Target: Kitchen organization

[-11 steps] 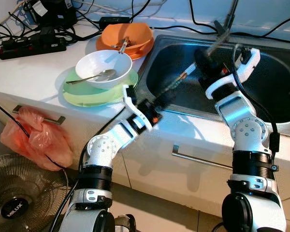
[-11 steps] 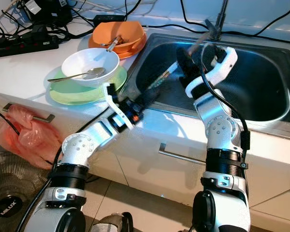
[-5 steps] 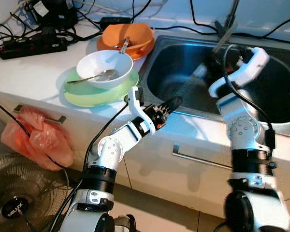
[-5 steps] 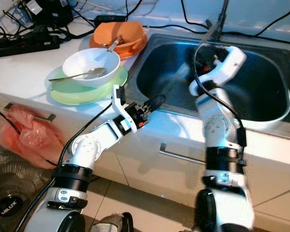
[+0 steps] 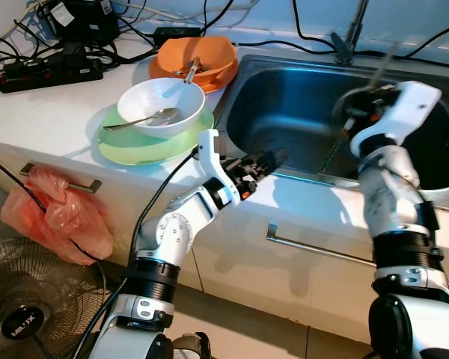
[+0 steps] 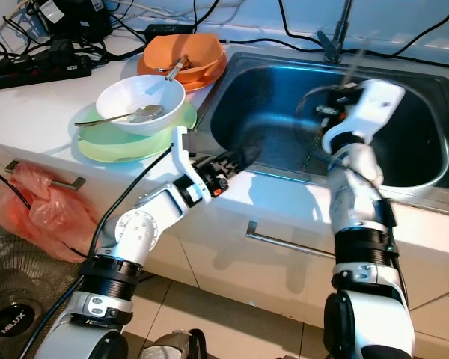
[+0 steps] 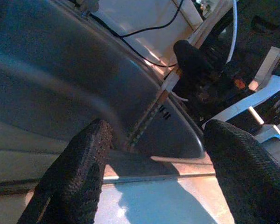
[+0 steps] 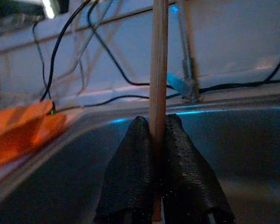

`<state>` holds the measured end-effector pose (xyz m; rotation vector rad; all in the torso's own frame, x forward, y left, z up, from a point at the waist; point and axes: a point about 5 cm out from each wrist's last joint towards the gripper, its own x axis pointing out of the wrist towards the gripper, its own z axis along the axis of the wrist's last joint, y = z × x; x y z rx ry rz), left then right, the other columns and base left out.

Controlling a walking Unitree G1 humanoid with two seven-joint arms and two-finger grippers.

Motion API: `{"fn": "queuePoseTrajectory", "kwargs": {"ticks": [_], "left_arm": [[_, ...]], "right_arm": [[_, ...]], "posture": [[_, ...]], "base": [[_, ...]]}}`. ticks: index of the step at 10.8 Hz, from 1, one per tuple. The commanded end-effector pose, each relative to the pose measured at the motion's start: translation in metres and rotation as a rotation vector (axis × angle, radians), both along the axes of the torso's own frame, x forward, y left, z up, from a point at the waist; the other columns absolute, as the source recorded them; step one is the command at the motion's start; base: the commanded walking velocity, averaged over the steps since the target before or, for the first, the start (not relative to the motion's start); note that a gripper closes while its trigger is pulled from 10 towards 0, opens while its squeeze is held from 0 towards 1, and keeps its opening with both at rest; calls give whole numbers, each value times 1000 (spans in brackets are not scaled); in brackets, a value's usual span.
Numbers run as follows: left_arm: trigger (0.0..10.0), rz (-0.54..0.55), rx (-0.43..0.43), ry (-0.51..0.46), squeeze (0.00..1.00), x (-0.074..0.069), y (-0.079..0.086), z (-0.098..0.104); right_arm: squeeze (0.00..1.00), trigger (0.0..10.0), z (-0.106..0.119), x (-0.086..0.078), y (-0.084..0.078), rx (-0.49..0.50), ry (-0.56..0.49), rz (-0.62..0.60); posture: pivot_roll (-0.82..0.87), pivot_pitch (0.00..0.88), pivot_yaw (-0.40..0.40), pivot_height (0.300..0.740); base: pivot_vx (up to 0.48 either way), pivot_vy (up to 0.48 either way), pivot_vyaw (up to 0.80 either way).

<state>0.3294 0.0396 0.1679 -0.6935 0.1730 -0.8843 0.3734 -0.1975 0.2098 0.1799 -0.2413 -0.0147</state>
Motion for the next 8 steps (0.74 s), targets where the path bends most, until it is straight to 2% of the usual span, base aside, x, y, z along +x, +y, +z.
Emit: {"fn": "queuePoseTrajectory", "kwargs": {"ticks": [1,2,3,4,8], "left_arm": [[10000,0,40,-45,1000,-2,3,1],[10000,-1,85,-83,1000,-2,3,0],[10000,-1,150,-143,1000,-2,4,0],[10000,9,193,-177,1000,-1,5,0],[10000,29,268,-266,1000,0,5,0]], "right_arm": [[0,0,-6,-1,1,-63,12,11],[0,10000,-13,-2,6,-183,32,37],[0,10000,-27,-2,10,-293,89,87],[1000,10000,-32,-3,11,-329,114,118],[1000,10000,-36,-3,21,-340,114,160]], "posture": [[41,71,84,740],[41,71,84,740],[42,72,83,740],[43,71,84,740],[44,66,88,740]], "base": [[0,0,0],[0,0,0],[0,0,0],[0,0,0],[0,0,0]]}}
